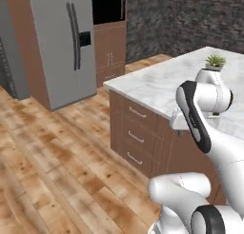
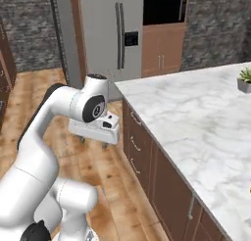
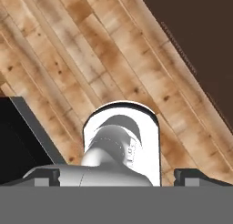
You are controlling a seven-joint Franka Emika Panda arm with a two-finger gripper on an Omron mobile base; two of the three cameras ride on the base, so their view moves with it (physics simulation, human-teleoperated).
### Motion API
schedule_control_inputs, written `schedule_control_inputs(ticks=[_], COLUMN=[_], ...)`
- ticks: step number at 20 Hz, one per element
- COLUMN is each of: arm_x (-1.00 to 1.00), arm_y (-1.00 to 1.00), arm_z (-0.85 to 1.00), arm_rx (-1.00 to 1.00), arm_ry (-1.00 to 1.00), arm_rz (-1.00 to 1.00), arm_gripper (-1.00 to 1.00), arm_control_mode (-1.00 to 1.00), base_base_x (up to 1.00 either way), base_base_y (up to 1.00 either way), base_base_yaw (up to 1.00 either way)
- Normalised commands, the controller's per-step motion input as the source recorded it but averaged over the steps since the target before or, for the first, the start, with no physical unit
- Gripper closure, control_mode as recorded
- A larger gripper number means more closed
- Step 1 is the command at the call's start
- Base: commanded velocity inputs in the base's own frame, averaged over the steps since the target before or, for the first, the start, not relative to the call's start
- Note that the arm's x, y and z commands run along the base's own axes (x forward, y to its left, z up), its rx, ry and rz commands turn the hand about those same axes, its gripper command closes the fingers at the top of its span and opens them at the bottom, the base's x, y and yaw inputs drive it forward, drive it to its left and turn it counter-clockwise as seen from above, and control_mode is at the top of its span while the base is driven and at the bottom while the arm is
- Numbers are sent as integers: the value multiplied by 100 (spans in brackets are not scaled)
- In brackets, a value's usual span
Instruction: Pick the cup and bowl from the counter and place them on the counter next to the sink.
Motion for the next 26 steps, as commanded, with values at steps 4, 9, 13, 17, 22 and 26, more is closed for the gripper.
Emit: schedule_control_inputs(ticks=[4,9,13,17,22,26], arm_x=[0,0,0,0,0,0], arm_y=[0,0,0,0,0,0], arm_z=[0,0,0,0,0,0], arm_rx=[0,0,0,0,0,0], arm_ry=[0,0,0,0,0,0], arm_rz=[0,0,0,0,0,0], arm_gripper=[-100,-100,-100,-100,-100,-100], arm_control_mode=[100,100,100,100,100,100], base_base_x=[14,13,16,31,96,100], base_base_y=[20,25,25,17,0,-21], base_base_yaw=[89,89,86,82,67,49])
